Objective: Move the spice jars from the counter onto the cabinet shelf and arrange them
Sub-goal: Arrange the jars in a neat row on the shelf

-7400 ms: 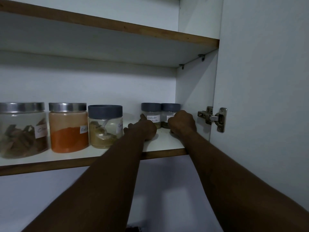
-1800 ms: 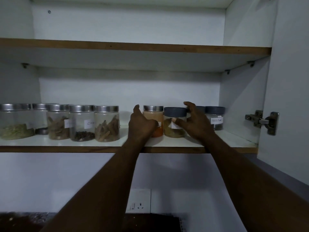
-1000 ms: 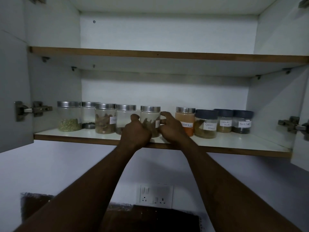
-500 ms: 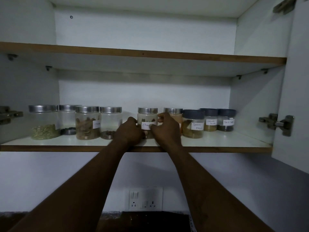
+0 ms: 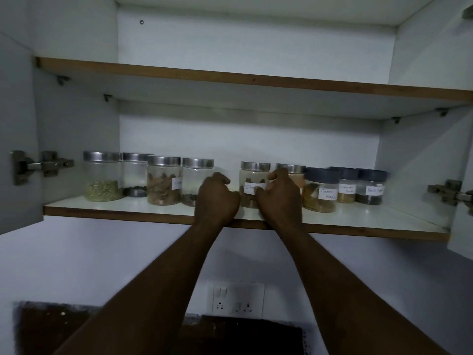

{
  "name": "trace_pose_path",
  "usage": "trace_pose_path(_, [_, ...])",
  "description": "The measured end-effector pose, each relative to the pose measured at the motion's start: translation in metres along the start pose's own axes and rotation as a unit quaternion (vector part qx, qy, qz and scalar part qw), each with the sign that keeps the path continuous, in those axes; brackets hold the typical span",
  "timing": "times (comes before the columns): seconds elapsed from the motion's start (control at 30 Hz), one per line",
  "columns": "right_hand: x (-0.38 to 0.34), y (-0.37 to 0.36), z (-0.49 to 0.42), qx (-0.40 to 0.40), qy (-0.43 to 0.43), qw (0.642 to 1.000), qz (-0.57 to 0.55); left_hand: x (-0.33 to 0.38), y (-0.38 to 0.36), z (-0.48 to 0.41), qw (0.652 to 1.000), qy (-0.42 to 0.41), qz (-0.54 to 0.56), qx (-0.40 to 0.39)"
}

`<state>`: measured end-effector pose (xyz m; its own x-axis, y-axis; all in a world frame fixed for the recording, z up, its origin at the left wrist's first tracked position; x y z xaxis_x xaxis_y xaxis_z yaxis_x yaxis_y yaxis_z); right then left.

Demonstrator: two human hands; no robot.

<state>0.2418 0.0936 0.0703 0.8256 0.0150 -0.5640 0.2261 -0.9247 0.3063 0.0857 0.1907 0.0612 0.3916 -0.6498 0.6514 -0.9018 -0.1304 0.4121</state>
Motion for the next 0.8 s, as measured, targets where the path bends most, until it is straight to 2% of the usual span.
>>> trace_pose_path(0.07, [-0.005,-0.007,0.001,-0.036,0.013,0.999,-0.011,-0.016,0.036,0.012,0.993,0.004,0.026,0.119])
trace_pose_path(0.1, [-0.008,-0.014,0.0,-0.065,0.017,0.998,-0.016,-0.025,0.051,0.016,0.988,0.01,0.023,0.151])
trace_pose_path(0.17, [-0.016,-0.032,-0.001,-0.131,0.014,0.991,-0.021,-0.042,0.07,0.017,0.986,0.034,-0.015,0.164])
trace_pose_path(0.27, [-0.038,-0.068,0.003,-0.221,0.018,0.975,-0.013,-0.053,0.078,0.006,0.99,0.068,-0.047,0.117])
trace_pose_path(0.43, [-0.065,-0.105,0.012,-0.258,0.033,0.965,-0.035,-0.055,0.07,-0.008,0.992,0.09,-0.069,0.053])
trace_pose_path(0.67, [-0.051,-0.099,0.008,-0.211,0.0,0.976,-0.047,-0.059,0.05,-0.019,0.993,0.094,-0.057,-0.047])
trace_pose_path(0.8, [-0.051,-0.089,0.009,-0.163,0.014,0.986,-0.042,-0.064,0.038,-0.03,0.987,0.095,-0.046,-0.122])
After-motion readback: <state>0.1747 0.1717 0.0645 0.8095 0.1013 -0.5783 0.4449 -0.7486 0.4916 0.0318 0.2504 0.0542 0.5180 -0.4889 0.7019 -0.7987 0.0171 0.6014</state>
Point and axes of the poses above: each hand's wrist, its own z-axis away from the middle knuckle, its own y-axis out of the back of the hand, x = y × z, the point moved 8 cm from there along -z, towards the middle knuckle, and after that the axes turned 1 degree about x, right-handed, at the moved point
